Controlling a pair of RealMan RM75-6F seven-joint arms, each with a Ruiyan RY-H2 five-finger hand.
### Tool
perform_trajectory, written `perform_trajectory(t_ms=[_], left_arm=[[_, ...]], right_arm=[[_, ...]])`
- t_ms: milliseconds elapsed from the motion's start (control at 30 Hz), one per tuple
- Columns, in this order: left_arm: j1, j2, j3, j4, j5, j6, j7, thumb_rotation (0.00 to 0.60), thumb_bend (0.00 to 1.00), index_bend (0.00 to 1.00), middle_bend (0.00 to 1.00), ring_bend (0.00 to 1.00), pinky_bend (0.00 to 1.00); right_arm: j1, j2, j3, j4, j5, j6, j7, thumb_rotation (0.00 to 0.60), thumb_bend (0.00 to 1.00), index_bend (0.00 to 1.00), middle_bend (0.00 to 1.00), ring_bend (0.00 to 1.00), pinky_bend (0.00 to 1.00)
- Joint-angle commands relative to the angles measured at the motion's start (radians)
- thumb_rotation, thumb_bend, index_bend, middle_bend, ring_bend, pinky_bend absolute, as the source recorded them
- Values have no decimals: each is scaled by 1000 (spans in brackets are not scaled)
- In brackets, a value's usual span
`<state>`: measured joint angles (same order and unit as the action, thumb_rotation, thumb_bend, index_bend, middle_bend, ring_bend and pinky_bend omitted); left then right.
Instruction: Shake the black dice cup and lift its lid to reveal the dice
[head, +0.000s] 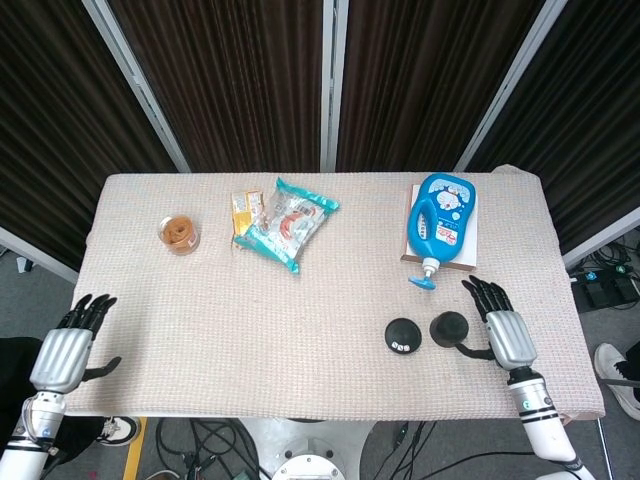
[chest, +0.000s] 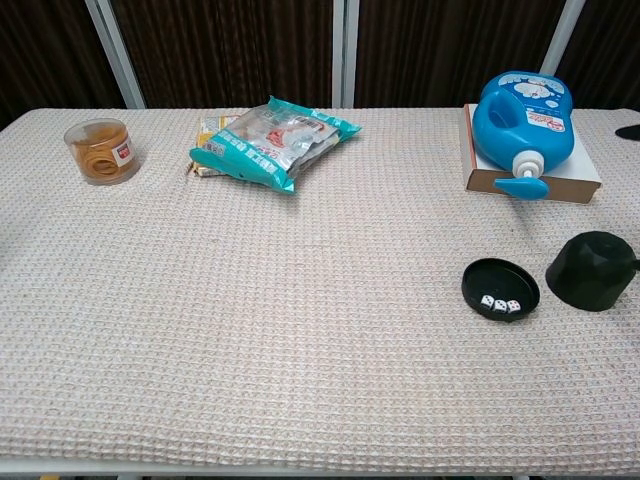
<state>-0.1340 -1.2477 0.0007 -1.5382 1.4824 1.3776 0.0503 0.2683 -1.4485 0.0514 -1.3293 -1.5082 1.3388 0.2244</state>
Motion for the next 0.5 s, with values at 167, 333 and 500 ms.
perform_trajectory(t_ms=[167,333,500], left_arm=[[1,10,-6,-17,-4,8,13,600,175,92,73,0,192],[2,23,-6,-40,-9,9,31,600,175,92,73,0,192],[1,27,-17,-48,-5,26,41,600,175,92,73,0,191]], right_arm=[[-37,113,-14,-91,-120,142,-60,600,0,0,0,0,0],[-80,224,-57,-200,-114,128,-332,600,0,0,0,0,0],[-127,219,-72,-228,-105,166,-477,600,0,0,0,0,0]])
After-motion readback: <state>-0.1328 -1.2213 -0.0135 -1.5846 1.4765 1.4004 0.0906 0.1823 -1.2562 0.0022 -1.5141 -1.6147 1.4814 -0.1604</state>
